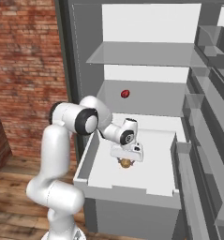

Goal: Place the onions inside the fridge drawer. Close the drawer after placing the vegetables.

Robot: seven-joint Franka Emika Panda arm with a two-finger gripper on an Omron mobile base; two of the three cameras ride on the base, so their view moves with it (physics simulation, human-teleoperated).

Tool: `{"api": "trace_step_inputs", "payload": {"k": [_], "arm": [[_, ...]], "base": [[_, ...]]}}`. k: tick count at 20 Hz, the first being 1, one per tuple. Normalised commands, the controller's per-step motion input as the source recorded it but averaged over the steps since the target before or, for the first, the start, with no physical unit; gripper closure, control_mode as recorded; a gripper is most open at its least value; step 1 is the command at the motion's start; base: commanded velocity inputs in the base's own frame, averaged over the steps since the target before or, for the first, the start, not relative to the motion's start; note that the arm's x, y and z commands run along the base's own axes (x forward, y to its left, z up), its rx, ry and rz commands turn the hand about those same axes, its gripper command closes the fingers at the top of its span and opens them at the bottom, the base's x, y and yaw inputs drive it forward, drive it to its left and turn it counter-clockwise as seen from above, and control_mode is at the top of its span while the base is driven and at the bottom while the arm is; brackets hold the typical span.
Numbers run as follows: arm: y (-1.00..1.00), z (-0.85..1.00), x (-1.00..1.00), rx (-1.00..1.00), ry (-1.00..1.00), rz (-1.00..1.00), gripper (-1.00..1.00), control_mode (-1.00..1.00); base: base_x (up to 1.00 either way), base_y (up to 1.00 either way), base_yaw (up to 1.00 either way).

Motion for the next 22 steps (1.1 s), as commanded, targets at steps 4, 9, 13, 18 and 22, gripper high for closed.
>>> {"api": "trace_step_inputs", "payload": {"k": [4, 9, 13, 18, 22], "arm": [[0.00, -0.55, -0.15, 0.00, 0.00, 0.00, -1.00, -1.00], [0.00, 0.01, -0.15, 0.00, 0.00, 0.00, -1.00, -1.00], [0.00, 0.51, -0.05, 0.00, 0.00, -0.04, -1.00, -1.00], [0.00, 0.88, -0.14, -0.05, -0.01, -0.07, -1.00, -1.00], [0.05, 0.91, -0.51, -0.06, -0.11, -0.10, -1.00, -1.00]], "base": [[0.00, 0.00, 0.00], [0.00, 0.00, 0.00], [0.00, 0.00, 0.00], [0.00, 0.00, 0.00], [0.00, 0.00, 0.00]]}}
